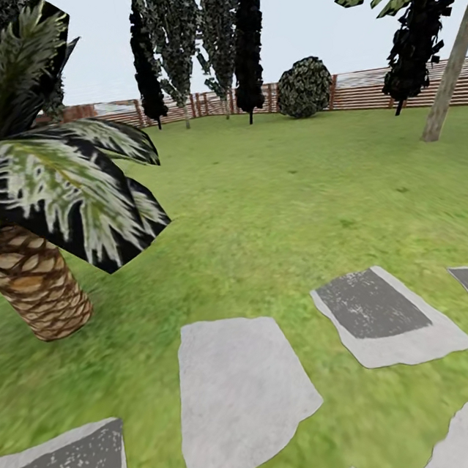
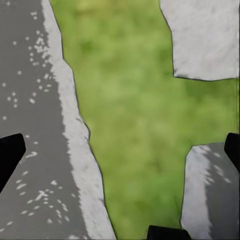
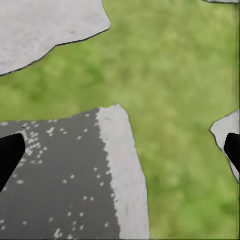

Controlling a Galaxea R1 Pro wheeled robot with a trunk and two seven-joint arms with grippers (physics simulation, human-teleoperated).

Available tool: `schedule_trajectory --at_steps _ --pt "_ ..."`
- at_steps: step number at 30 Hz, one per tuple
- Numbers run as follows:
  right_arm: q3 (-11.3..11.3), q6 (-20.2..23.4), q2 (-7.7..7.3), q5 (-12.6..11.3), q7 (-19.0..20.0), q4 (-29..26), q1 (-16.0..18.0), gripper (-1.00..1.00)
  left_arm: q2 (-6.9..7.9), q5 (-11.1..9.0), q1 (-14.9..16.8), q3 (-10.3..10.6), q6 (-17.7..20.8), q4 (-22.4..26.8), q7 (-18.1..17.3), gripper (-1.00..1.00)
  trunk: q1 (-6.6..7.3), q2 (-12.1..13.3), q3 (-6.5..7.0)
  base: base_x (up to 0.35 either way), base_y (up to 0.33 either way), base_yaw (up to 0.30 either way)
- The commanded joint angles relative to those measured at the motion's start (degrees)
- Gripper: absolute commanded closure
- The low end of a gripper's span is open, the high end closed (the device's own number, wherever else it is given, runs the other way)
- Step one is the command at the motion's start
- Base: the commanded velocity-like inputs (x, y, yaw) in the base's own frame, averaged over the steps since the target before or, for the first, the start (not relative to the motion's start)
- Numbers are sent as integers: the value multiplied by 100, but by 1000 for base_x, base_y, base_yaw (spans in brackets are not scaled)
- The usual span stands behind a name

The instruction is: In the garden, pick up the pesticide atomizer on the floor and spray pesticide onto both trees until each tree trunk is fully covered.

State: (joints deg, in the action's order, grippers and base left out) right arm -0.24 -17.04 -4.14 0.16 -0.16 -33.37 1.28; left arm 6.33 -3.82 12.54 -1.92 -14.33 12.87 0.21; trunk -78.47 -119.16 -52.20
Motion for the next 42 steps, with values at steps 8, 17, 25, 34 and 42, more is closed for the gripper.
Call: schedule_trajectory --at_steps 8,17,25,34,42 --pt "-9 -18 -7 8 -2 6 3 -100 0 -40 2 -2 -17 -4 -3 -100 -2 -1 -1 295 -174 -6" --pt "-14 -18 -8 11 -2 11 3 -100 0 -40 2 -2 -17 -4 -3 -100 -2 -1 -1 295 -172 0" --pt "-12 -18 -8 5 -2 6 3 -100 7 -59 2 -7 -17 -4 -3 -100 -2 -1 10 299 -164 -61" --pt "2 -15 -8 10 -2 7 3 -100 9 -67 2 -8 -17 -4 -3 -100 -2 -1 38 325 -87 -227" --pt "7 -18 -8 9 -2 6 3 -100 9 -75 2 -8 -17 -4 -3 -100 -2 -1 39 337 -6 -42"
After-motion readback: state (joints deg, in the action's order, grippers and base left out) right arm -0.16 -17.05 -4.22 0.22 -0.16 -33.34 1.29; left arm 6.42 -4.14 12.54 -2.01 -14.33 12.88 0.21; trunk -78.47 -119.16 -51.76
